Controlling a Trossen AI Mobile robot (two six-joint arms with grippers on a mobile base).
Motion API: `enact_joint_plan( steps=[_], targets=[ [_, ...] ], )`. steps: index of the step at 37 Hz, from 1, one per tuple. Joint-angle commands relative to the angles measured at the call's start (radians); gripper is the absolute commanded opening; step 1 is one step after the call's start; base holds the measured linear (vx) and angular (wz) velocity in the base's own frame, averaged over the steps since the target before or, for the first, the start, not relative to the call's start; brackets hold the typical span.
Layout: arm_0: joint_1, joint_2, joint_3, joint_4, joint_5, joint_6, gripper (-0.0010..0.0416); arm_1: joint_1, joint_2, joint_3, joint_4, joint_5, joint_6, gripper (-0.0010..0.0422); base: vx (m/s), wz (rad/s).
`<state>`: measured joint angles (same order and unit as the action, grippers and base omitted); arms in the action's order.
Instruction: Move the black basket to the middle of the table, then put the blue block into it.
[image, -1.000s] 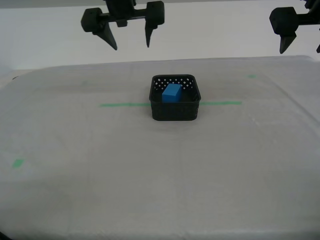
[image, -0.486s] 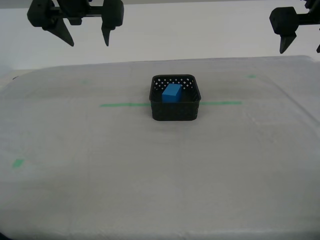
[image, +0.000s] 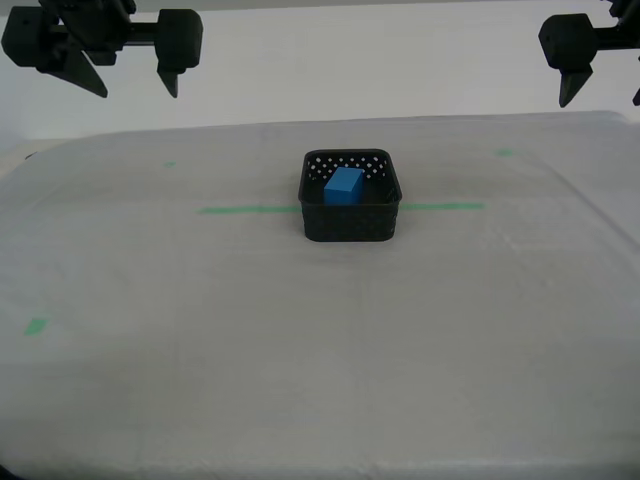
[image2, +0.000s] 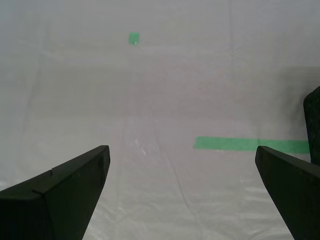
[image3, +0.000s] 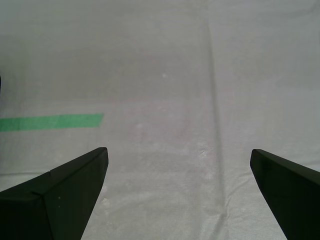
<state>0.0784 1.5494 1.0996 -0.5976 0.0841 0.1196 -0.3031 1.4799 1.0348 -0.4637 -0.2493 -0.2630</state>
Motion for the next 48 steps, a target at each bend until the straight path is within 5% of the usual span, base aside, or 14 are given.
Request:
enact_joint_plan(
  steps=[1, 9, 48],
  targets=[
    [0.000, 0.000, 0.000, 0.000, 0.002, 0.000, 0.0399, 0.007, 0.000, 0.006, 0.023, 0.001, 0.023, 0.0401, 0.000, 0.000],
    [0.000, 0.000, 0.000, 0.000, 0.002, 0.000, 0.0399, 0.031, 0.002, 0.005, 0.060, 0.041, 0.028, 0.0400, 0.000, 0.000],
    [0.000, 0.000, 0.000, 0.000, 0.002, 0.000, 0.0399, 0.036, 0.001, 0.005, 0.063, 0.029, 0.028, 0.0400, 0.000, 0.000]
  ],
)
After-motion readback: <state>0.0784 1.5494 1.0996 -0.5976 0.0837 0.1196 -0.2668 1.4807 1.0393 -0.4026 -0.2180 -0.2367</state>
